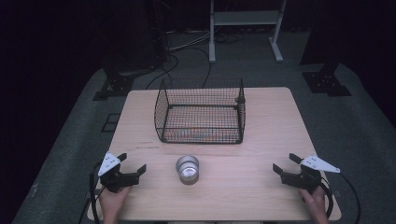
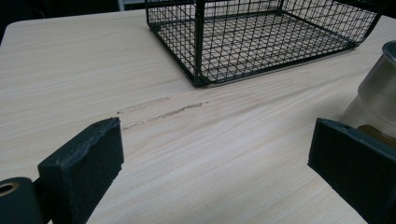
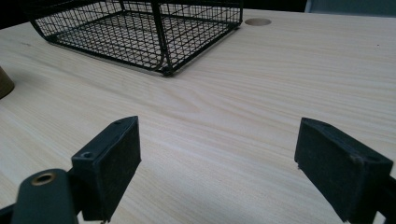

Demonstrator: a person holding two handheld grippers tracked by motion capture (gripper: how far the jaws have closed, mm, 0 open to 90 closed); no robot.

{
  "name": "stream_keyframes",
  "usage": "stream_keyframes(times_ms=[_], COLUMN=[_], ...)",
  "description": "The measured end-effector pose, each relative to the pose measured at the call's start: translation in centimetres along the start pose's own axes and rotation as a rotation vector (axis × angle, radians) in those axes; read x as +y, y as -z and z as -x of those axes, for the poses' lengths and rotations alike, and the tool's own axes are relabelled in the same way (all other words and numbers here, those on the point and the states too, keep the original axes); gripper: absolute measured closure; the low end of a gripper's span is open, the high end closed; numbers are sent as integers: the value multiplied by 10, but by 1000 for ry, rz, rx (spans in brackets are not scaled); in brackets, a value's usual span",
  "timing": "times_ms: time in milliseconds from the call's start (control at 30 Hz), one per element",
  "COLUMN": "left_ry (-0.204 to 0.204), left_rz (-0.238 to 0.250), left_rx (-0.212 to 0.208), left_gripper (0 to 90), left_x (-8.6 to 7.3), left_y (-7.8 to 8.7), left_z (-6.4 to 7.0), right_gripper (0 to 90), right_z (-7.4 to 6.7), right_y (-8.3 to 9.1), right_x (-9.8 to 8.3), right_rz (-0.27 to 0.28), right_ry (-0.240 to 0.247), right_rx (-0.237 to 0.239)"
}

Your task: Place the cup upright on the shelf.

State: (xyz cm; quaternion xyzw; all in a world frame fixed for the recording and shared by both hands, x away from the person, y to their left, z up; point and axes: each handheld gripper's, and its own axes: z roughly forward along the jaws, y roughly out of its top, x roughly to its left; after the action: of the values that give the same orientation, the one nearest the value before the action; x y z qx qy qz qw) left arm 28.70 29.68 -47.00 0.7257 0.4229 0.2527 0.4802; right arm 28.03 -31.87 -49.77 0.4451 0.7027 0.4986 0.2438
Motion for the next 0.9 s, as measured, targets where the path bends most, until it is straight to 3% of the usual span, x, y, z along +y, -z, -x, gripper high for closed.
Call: stream_keyframes(times_ms=[367, 567, 900], left_ry=[-2, -25, -65], left_rz=[18, 61, 82], left_rx=[-32, -61, -115], left_gripper=[22, 14, 14], left_x=[4, 9, 17], left_y=[1, 3, 5], left_z=[3, 11, 24], right_gripper=[137, 137, 137], right_z=[0, 0, 0], right_y=[0, 0, 0], right_x=[0, 0, 0], right_rz=[-1, 1, 0], right_ry=[1, -3, -5], right_rx=[-1, -5, -8])
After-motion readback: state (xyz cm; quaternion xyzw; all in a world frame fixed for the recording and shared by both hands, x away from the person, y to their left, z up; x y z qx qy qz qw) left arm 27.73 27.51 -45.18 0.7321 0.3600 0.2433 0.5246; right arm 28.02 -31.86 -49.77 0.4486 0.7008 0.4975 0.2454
